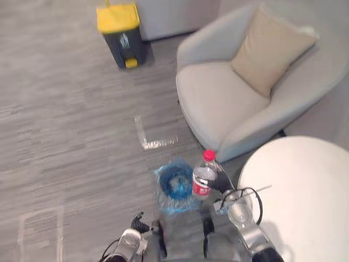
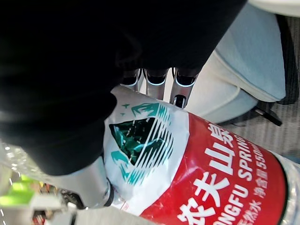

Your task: Gather rubbish on tea table into small bin, then transfer packed bag to large trash can.

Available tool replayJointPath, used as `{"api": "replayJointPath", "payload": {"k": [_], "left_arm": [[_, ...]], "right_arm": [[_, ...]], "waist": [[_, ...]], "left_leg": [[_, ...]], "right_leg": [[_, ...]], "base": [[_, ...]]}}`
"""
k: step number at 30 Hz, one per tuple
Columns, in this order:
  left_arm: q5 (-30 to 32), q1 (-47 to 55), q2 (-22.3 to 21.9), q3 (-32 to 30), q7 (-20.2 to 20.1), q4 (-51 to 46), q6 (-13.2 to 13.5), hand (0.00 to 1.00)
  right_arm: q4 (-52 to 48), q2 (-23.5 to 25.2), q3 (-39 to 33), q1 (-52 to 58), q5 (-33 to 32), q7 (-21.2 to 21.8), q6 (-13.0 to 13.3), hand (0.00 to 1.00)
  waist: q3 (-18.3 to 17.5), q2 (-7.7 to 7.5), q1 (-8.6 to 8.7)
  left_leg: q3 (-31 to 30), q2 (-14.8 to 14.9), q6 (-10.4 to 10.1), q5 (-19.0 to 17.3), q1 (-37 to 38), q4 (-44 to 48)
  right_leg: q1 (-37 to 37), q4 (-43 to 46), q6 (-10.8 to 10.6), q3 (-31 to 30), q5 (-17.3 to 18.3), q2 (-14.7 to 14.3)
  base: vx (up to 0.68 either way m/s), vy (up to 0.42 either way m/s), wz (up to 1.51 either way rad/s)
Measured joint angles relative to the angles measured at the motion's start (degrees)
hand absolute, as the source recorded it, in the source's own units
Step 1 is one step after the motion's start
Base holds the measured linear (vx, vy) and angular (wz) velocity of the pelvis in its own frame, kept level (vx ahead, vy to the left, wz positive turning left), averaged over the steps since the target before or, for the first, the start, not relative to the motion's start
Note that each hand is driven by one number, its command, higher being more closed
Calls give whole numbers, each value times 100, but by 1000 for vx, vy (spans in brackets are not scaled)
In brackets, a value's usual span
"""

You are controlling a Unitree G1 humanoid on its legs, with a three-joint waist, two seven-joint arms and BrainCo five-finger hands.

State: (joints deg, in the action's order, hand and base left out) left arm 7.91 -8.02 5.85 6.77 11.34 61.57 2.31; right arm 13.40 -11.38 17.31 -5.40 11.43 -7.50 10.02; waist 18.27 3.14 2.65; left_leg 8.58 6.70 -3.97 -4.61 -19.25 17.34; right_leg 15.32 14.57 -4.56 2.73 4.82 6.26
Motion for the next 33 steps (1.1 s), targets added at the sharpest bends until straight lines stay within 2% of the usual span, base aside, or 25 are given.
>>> {"api": "replayJointPath", "payload": {"k": [3, 5, 9, 12, 15, 17, 18, 19, 24, 25, 30, 31, 33], "left_arm": [[-452, -344, -98, -365, 161, -264, 17, 0], [-702, -491, -207, -632, 263, -470, 45, 0], [-958, -727, -282, -928, 436, -762, 140, 0], [-1270, -980, -351, -1191, 539, -1067, 202, 0], [-1513, -944, -347, -869, 705, -2526, 233, 0], [-1540, -628, -350, -742, 624, -3634, 433, 0], [-1540, -604, -350, -742, 620, -3668, 444, 0], [-1548, -171, -350, -747, 575, -4343, 570, 0], [-1628, 439, -378, -732, 452, -4931, 643, 0], [-1657, 476, -387, -672, 424, -5077, 653, 0], [-1700, 490, -434, -467, 282, -5491, 705, 0], [-1702, 492, -438, -457, 241, -5530, 705, 0], [-1704, 520, -436, -440, 197, -5623, 709, 0]], "right_arm": [[0, -30, 129, -510, 174, -123, -59, 100], [-5, -57, 189, -836, 251, -222, -136, 100], [-5, -199, 321, -1562, 378, -385, -167, 100], [56, -300, 310, -2343, 441, -562, -178, 100], [77, -513, 166, -2781, 443, -711, -221, 100], [128, -649, -139, -2967, 440, -792, -342, 100], [128, -656, -147, -2974, 440, -796, -345, 100], [131, -815, -294, -3086, 443, -863, -391, 100], [739, -1361, -473, -3547, 443, -1064, -424, 100], [843, -1408, -536, -3653, 451, -1087, -442, 100], [1135, -1477, -582, -3863, 491, -1145, -471, 100], [1222, -1477, -580, -3869, 489, -1145, -470, 0], [1304, -1506, -580, -3856, 481, -1144, -481, 0]], "waist": [[382, 9, -179], [507, 5, -267], [662, -26, -317], [749, -54, -412], [975, -64, -558], [1050, -68, -644], [1057, -69, -647], [1087, -62, -687], [1106, -59, -832], [1108, -61, -853], [1108, -62, -864], [1107, -62, -863], [1106, -63, -861]], "left_leg": [[-126, 22, 16, -6, -890, 399], [-118, 65, 7, 12, -1362, 575], [5, 163, -32, 50, -2044, 647], [47, 237, -13, 317, -2786, 685], [20, 208, 68, 631, -3239, 693], [-51, 125, 150, 764, -3543, 683], [-52, 122, 152, 766, -3554, 682], [-80, 48, 154, 775, -3733, 688], [-164, -78, 151, 795, -4216, 780], [-170, -96, 99, 760, -4327, 775], [-148, -115, 135, 854, -4586, 779], [-145, -115, 143, 863, -4593, 778], [-141, -114, 139, 866, -4609, 776]], "right_leg": [[979, 832, 10, 49, 217, 75], [1486, 1152, 31, 104, 258, 113], [2193, 1402, 51, 216, 321, 186], [2993, 1625, 98, 269, 267, 196], [3499, 1992, 162, 354, 283, 288], [3830, 2177, 197, 431, 368, 393], [3843, 2183, 200, 432, 371, 397], [4056, 2317, 190, 441, 445, 479], [4578, 2723, 164, 439, 664, 630], [4704, 2805, 172, 450, 706, 665], [5030, 2982, 173, 445, 767, 720], [5047, 2997, 174, 440, 772, 722], [5080, 3024, 186, 430, 786, 723]], "base": [[-281, -3, 28], [-212, -23, 27], [-154, -31, 28], [-109, -36, 13], [-32, -33, 26], [6, -33, 37], [25, -29, 34], [44, -35, 26], [25, -29, 29], [8, -34, 27], [16, -30, 12], [0, 0, 0], [0, 0, 0]]}}
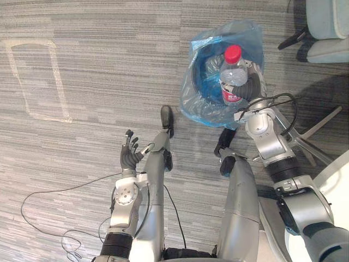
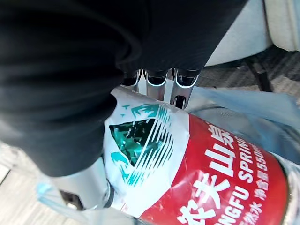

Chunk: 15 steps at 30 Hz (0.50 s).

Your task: Gather rubbish on tea table into small bin, then transfer packed bag to large trash can.

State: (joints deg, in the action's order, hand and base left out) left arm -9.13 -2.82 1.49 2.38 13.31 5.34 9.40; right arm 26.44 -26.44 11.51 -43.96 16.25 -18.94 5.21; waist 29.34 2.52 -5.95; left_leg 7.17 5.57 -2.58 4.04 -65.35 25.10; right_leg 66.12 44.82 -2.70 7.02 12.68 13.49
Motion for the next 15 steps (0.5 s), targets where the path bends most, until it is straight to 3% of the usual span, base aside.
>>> {"api": "replayJointPath", "payload": {"k": [10, 15], "left_arm": [[-6, 194, 11, 211, -7, -541, 35, 0], [-19, 220, 64, 216, -2, -960, 44, 0]], "right_arm": [[-78, -66, 46, 46, 2, 37, 4, 0], [-579, -38, 62, 445, 624, 40, 9, 0]], "waist": [[-26, -10, 80], [-62, -29, 113]], "left_leg": [[19, 13, -43, -15, -99, 0], [37, 49, -43, -15, -115, 18]], "right_leg": [[195, 171, 49, -38, 28, 8], [196, 185, 62, -12, 35, -5]], "base": [[0, 0, 0], [-21, -7, 1]]}}
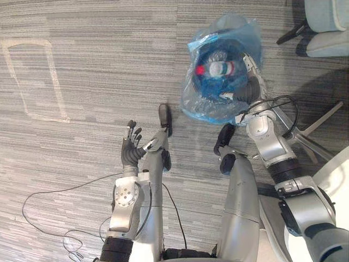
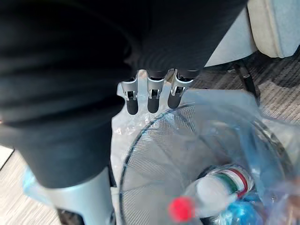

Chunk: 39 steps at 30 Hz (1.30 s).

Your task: Gather rubbish on tea table into small bin, then transfer packed bag to large trash can.

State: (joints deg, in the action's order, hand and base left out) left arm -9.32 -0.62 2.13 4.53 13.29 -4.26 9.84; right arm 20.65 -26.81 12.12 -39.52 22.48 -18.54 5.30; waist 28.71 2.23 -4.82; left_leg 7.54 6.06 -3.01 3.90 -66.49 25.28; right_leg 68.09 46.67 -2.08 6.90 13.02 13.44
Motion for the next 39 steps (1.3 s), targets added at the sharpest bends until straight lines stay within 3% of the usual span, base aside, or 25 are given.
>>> {"api": "replayJointPath", "payload": {"k": [9, 16, 18, 22, 29, 34, 35, 39], "left_arm": [[25, 132, 52, 126, -22, -199, -20, 0], [36, 133, 44, 95, -122, -146, -12, 0], [39, -46, 15, 40, -122, 433, 66, 0], [140, -876, -94, -40, -8, 2202, -55, 0], [21, -1288, -176, -139, 67, 2875, -36, 0], [-16, -1390, -208, -244, 165, 3128, -9, 0], [-100, -1439, -234, -347, 177, 3170, 0, 0], [-205, -1492, -297, -415, 233, 3358, 162, 0]], "right_arm": [[-358, 203, 193, 653, 1151, 176, 7, 0], [457, 303, 488, 759, 1785, 364, -6, 0], [954, 425, 560, 763, 1824, 391, -21, 0], [2081, 708, 991, 390, 2560, 423, -200, 0], [3033, 1126, 1129, -234, 2768, 374, -422, 0], [3491, 1284, 1127, -565, 2903, 265, -589, 0], [3535, 1316, 1129, -648, 2918, 241, -646, 100], [3535, 1328, 1161, -888, 2917, 99, -711, 100]], "waist": [[-43, -50, 139], [-56, -56, 150], [-335, -105, 133], [-375, -120, 169], [-376, -121, 158], [-376, -121, 131], [-376, -121, 131], [-377, -119, 118]], "left_leg": [[-4, 50, 4, -28, -56, 116], [58, 94, 13, -64, -84, 177], [95, 145, 12, -74, -273, 188], [91, 160, 62, 25, -285, 261], [129, 185, -9, -34, -240, 133], [308, 215, 20, 158, -258, -99], [328, 214, 69, 213, -275, -113], [321, 221, 90, 260, -300, -104]], "right_leg": [[0, -11, 9, 12, 4, -35], [40, -44, 23, -17, -9, -57], [234, -98, 39, -22, -47, -98], [222, -70, 24, -46, -57, -130], [239, -31, 20, -52, -40, -136], [374, -90, 12, -68, -76, -121], [402, -88, 38, -71, -113, -121], [404, -116, 37, -61, -113, -127]], "base": [[-11, -1, -2], [-27, -1, -5], [-21, -4, -9], [-6, -4, -1], [-51, -9, 3], [-41, -16, 4], [-33, -21, 3], [-46, -26, 0]]}}
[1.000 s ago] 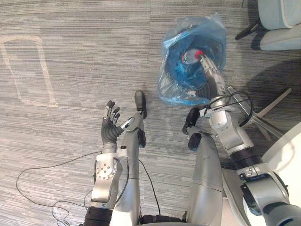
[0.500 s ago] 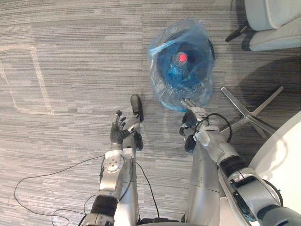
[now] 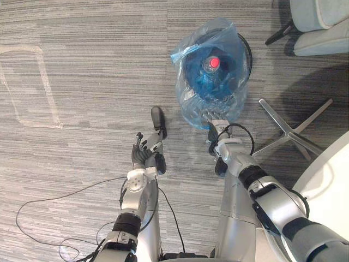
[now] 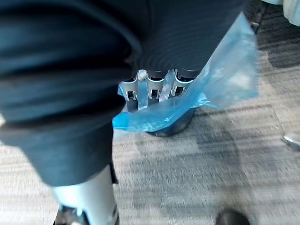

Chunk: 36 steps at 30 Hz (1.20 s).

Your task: Gather rubbish on tea table into small bin, then transfer packed bag to large trash can.

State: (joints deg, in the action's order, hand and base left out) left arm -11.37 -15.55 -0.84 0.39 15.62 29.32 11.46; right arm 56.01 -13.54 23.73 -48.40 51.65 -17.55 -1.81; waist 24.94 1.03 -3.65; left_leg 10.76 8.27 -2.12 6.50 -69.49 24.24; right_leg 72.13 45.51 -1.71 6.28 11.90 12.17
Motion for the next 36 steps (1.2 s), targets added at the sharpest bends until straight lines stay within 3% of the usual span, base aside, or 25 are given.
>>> {"api": "replayJointPath", "payload": {"k": [3, 7, 21, 31, 36], "left_arm": [[5, -721, -26, -151, 100, 761, -74, 0], [442, -850, -142, 96, 445, 751, -247, 0], [353, -702, -140, 161, 389, 861, -188, 0], [426, -242, 39, 295, 378, 964, -289, 0], [468, 206, 69, 312, 270, 1088, -360, 0]], "right_arm": [[-38, 43, 177, -166, -37, -98, 4, 100], [-126, 191, 160, -239, -317, -359, -38, 100], [-956, 247, 93, -43, -940, -613, 35, 100], [-2080, 550, 71, 867, -1410, -599, 211, 100], [-2738, 631, 55, 1553, -1648, -522, 301, 100]], "waist": [[0, -1, 35], [-1, -3, 60], [-2, -6, 7], [-89, -147, -11], [-173, -254, 1]], "left_leg": [[-41, 28, 9, -19, -82, 81], [-66, 35, 13, -19, -179, 139], [-42, 93, 31, -26, 3, 198], [-34, 214, -23, -231, 866, 191], [-37, 211, -53, -280, 1771, -70]], "right_leg": [[22, 14, 0, 34, 0, -22], [76, 20, -3, 55, -15, -22], [-129, -57, 8, 60, -76, -56], [-1158, -467, -12, 124, -163, -194], [-2128, -840, -27, 214, -160, -237]], "base": [[-53, -19, -1], [-51, -12, 0], [-56, -21, -4], [-29, -20, -13], [-7, -14, -5]]}}
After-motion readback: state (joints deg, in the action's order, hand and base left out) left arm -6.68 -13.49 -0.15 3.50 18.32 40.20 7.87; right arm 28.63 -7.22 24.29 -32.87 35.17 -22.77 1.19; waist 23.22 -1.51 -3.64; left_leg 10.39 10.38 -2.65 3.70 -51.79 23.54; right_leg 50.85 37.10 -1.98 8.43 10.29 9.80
